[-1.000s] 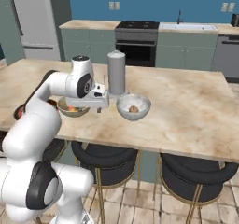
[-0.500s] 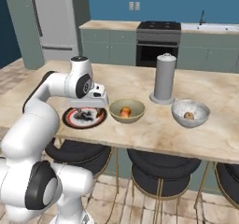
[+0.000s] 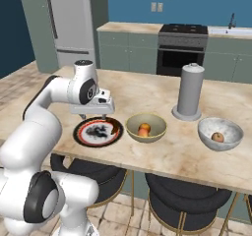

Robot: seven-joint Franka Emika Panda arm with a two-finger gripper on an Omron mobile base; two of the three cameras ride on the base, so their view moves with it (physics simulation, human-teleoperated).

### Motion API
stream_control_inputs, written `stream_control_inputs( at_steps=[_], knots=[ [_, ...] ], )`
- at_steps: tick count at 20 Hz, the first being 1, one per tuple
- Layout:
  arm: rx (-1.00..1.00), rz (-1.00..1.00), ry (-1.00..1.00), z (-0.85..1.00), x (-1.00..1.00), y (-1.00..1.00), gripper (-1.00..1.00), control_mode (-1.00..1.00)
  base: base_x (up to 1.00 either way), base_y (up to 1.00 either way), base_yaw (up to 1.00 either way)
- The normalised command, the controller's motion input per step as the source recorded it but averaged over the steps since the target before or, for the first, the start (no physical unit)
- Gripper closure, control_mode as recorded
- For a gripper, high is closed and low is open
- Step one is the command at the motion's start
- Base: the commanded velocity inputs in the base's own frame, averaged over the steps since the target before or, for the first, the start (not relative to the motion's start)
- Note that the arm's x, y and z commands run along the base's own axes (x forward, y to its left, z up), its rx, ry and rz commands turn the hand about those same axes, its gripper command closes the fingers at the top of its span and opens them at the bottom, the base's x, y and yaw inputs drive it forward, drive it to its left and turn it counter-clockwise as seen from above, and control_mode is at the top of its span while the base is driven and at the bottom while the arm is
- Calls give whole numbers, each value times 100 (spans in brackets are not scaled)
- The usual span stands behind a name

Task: Take the fruits from the plate on the dining counter and place two fruits in each bowl.

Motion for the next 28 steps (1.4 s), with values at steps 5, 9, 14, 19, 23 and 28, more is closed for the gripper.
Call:
stream_control_inputs(
  at_steps=[5,9,14,19,23,28],
  knots=[
    [0,0,0,0,0,0,-100,100,99,0,2],
    [0,0,0,0,0,0,-100,100,25,0,0],
    [0,0,0,0,0,0,-100,100,0,0,0],
    [0,0,0,0,0,0,-100,100,0,0,0],
    [0,0,0,0,0,0,-100,-100,0,0,0],
    [0,0,4,-8,51,6,-100,-100,0,0,0]
  ],
)
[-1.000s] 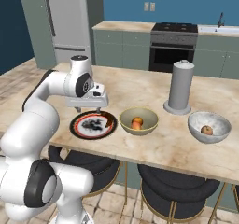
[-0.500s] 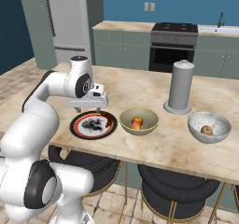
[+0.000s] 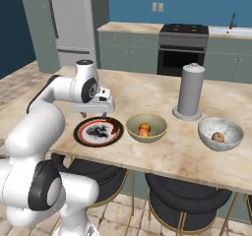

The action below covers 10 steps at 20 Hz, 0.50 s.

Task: Take the fruits from the plate on the dining counter and place two fruits in each bowl.

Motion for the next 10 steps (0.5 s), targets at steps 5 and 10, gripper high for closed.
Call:
stream_control_inputs(
  at_steps=[5,10],
  knots=[
    [0,0,2,-53,86,10,-100,-100,0,0,0],
    [0,0,7,-91,100,0,-100,-100,0,0,0]
  ],
)
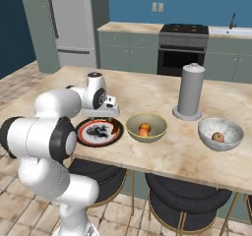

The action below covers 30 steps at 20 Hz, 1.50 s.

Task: Take the fruits from the plate on the dining counter and place two fruits in each bowl.

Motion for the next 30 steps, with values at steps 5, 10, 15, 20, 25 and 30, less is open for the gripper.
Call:
stream_control_inputs(
  at_steps=[5,10,15,20,25,30],
  knots=[
    [0,0,3,-25,48,-6,-100,-100,0,0,0],
    [0,4,0,0,16,-12,-100,-100,0,0,0],
    [0,5,-5,-13,1,-2,-100,-100,0,0,0],
    [0,4,-19,-28,-6,-4,-100,-100,0,0,0],
    [0,4,-4,-7,2,0,-100,-100,0,0,0],
    [0,5,0,-5,21,-1,-100,-100,0,0,0]
  ],
)
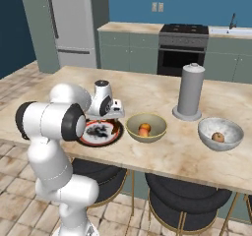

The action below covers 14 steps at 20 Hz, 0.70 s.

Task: Take the fruits from the plate on the dining counter and place two fruits in each bowl.

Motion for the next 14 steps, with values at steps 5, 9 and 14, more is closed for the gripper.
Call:
stream_control_inputs(
  at_steps=[5,9,14],
  knots=[
    [0,5,1,-4,13,0,-100,-100,0,0,0],
    [0,4,1,-21,20,0,-100,-100,0,0,0],
    [0,0,15,-18,15,0,-100,-100,0,0,0]
  ],
)
